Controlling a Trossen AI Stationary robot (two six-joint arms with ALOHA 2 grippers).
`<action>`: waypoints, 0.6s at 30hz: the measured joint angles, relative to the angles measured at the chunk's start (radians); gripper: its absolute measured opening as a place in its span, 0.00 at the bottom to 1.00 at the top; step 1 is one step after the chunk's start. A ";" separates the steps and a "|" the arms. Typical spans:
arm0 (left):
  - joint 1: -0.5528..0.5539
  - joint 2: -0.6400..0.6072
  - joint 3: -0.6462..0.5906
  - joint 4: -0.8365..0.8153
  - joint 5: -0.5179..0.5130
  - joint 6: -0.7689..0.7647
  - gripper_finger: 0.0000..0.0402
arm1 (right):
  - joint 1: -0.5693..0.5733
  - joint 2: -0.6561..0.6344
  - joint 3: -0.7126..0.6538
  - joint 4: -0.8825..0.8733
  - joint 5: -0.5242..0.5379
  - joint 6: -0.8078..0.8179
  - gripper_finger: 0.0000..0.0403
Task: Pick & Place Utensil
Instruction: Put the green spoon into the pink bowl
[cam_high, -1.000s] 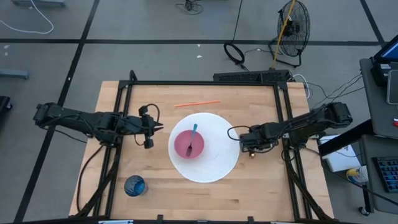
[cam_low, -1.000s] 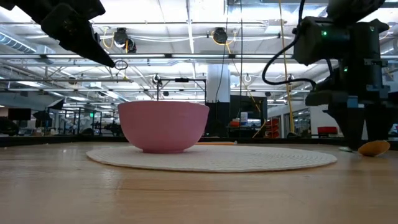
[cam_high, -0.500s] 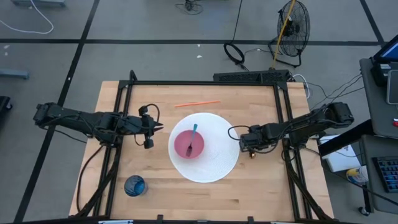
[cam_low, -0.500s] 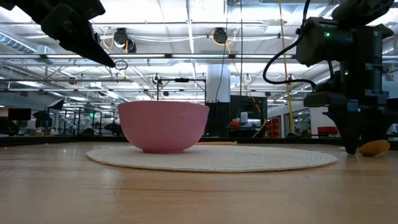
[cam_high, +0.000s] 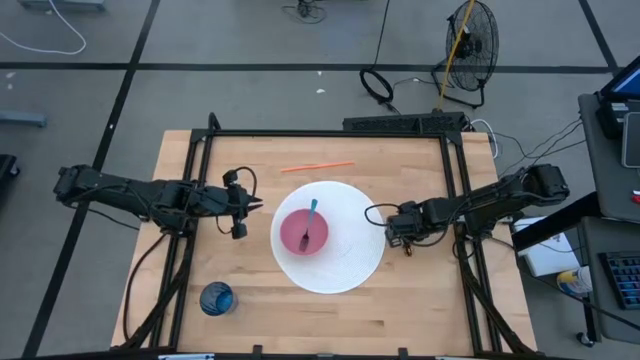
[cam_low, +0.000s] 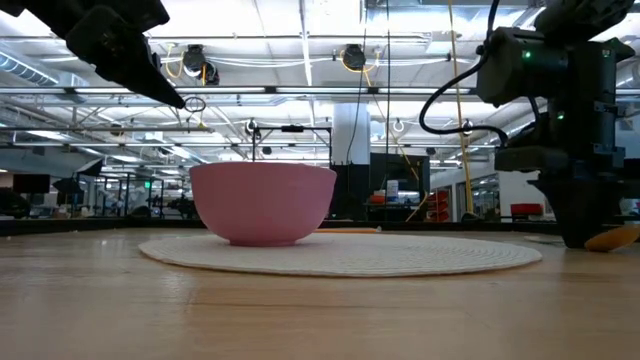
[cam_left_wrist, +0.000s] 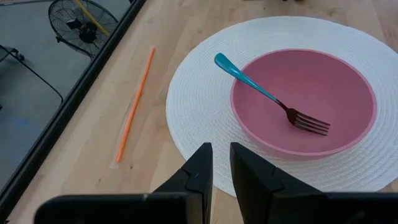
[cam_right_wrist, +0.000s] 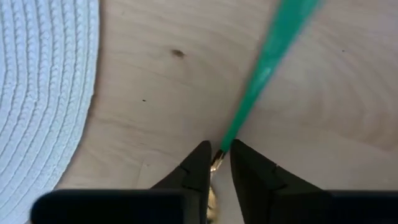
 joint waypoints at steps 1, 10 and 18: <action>0.000 0.000 0.000 0.000 0.000 -0.003 0.16 | 0.000 0.000 0.000 0.000 0.006 -0.003 0.12; 0.000 0.000 0.000 0.001 -0.036 -0.031 0.16 | -0.005 0.001 -0.001 -0.003 0.010 -0.085 0.02; 0.000 0.000 0.000 0.003 -0.079 -0.075 0.16 | -0.015 0.001 -0.001 -0.004 0.017 -0.150 0.02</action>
